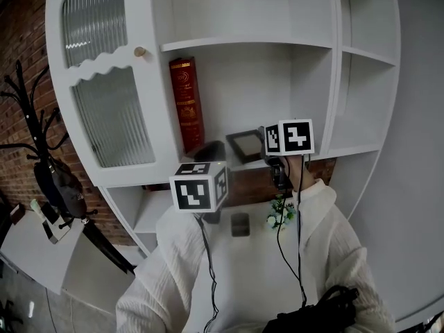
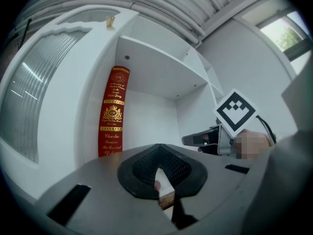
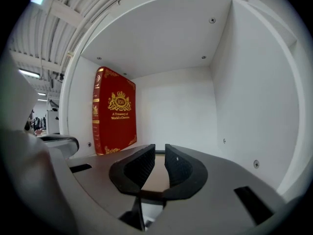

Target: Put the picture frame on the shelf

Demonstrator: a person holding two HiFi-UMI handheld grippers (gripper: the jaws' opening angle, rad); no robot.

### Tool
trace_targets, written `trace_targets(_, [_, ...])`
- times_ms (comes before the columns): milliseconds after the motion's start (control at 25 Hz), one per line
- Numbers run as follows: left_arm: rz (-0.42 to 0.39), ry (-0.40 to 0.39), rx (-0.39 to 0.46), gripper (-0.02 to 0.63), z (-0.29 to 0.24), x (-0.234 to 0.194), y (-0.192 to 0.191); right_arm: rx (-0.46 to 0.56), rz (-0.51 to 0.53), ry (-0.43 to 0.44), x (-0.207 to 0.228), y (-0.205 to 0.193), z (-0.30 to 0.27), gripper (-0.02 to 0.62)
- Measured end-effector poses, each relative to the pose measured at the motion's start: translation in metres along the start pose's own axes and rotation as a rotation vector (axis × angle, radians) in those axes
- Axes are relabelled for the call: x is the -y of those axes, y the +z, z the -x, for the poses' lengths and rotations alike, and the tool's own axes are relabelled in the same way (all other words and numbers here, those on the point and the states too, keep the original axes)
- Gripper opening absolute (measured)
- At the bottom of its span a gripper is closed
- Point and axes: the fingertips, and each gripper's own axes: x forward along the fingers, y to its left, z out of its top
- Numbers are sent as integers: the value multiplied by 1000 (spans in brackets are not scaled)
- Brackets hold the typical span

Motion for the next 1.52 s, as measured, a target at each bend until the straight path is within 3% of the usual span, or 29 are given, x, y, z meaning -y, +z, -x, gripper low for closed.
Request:
trace_targets(280, [14, -34, -27, 8, 44, 10, -21, 32, -40, -18, -27, -17, 46, 72])
trace_targets(520, [58, -50, -81, 8, 84, 14, -62, -2, -48, -37, -49, -49, 76, 73])
trace_targets(840, [126, -69, -127, 8, 129, 20, -119, -44, -94, -22, -68, -125, 113, 72])
trace_targets(1280, [142, -56, -200, 8, 141, 62, -182, -114, -166, -18, -58, -213, 128, 67])
trace_targets(1520, [206, -36, -254, 8, 145, 92, -218, -144, -231, 26, -52, -250, 134, 66])
